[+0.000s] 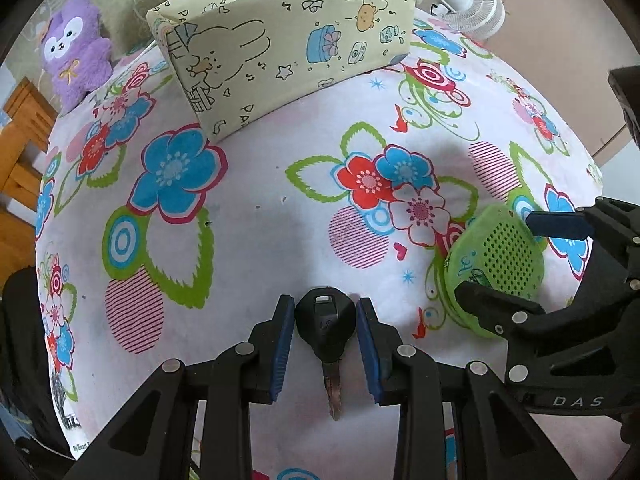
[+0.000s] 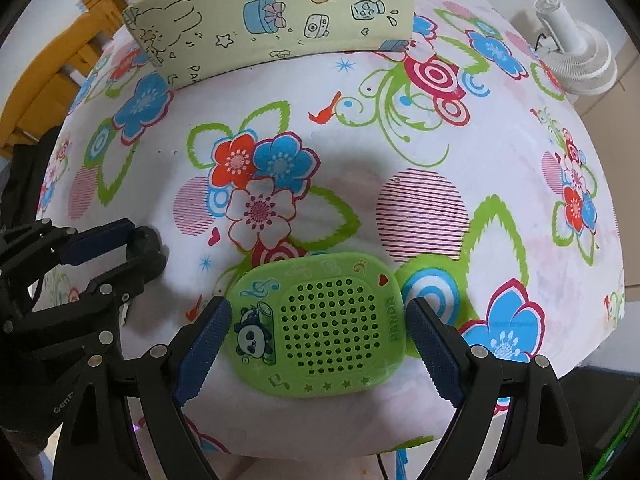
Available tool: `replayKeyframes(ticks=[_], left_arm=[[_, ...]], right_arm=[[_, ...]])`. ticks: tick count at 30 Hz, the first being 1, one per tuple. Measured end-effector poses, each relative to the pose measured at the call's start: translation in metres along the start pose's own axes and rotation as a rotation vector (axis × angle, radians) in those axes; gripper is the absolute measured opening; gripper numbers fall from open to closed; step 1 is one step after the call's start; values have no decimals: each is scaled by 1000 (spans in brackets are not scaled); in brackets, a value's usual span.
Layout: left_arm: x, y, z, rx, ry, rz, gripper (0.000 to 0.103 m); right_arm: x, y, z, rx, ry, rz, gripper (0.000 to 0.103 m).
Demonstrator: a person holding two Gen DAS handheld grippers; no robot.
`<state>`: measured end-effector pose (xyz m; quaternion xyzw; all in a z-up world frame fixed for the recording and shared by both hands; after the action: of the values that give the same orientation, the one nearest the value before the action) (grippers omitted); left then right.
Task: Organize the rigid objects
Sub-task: 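Grasp the black car key with the left tool while the right tool grasps the green speaker, then lift the key and green speaker and carry both over the fabric box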
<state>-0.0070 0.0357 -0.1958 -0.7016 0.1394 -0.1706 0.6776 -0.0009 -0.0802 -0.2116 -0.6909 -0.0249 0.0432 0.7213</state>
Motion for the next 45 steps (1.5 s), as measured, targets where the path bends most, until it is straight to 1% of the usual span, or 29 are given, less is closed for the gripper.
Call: replayKeyframes(ticks=[5,9,16,18,23,26,28,36,45], left_arm=[[-5,0,1,-1,4,0,32],[-7,0,1,-2,5,1,32],[-6,0,0,-3,10,1,32],[-4,0,-1,-9,9,0,32],[2,-1,-2,-16,1,-4,32],[6,-3,-1,-19,-7,-12,32],[10,-5,-1,-23,-12,-18,32],[24,-12,1,-16,-30,-35,32],[37,-25,6,-5,-62,-52,31]], right_arm=[[-4,3,0,13,-32,21,97],[-8,9,3,-9,-61,28,99],[-10,12,9,-58,-79,12,97],[-9,12,9,-56,-68,6,95],[-5,10,12,-68,-54,-9,95],[1,7,8,-80,-43,-24,95],[6,4,5,-81,-36,-32,95],[-5,4,-1,-75,-36,-56,95],[12,-12,-7,-66,-57,-74,95]])
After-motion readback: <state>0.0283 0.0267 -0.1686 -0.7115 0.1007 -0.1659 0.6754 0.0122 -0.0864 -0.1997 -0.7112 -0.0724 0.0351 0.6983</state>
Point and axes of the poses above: each gripper's, at about its wrist camera, not at the fingertips, and y roughly the way its jaws point, z to its left, x to its top, the point moved 2 cm from there along y, roughly the way its jaws point, and after that the axes turned 15 degrees about z, right-handed, at the moved point
